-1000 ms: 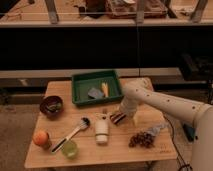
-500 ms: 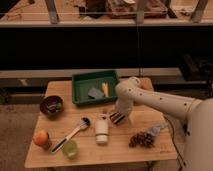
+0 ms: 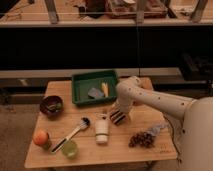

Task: Place eraser in plastic cup

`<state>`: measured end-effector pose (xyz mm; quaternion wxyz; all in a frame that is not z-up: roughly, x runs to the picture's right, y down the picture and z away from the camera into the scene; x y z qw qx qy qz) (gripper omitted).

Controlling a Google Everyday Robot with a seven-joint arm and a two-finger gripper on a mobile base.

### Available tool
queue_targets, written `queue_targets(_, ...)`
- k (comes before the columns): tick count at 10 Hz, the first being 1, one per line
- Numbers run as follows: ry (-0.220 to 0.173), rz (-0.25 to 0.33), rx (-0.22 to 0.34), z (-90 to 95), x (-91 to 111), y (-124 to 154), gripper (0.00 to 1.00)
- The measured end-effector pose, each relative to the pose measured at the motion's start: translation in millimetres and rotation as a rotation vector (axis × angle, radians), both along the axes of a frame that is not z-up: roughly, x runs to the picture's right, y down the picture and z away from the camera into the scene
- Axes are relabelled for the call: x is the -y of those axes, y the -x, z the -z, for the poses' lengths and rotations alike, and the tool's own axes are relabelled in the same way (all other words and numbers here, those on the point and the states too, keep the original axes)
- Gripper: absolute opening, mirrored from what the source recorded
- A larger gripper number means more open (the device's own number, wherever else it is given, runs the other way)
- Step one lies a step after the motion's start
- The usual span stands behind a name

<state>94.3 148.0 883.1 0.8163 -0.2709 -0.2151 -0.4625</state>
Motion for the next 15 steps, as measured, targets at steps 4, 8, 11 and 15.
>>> queue_targets(4, 0.015, 0.043, 0.038, -10.7, 5.9, -4.6, 0.80)
queue_targets(8, 0.007, 0.034, 0.032, -8.8, 6.4, -6.4, 0.80)
queue_targets(11, -0.047, -0.025, -0.026, 4.0, 17.2, -22.0, 0.80)
queue_targets(15, -0.046, -0.065, -0.068, -2.2, 11.3, -28.2, 0.80)
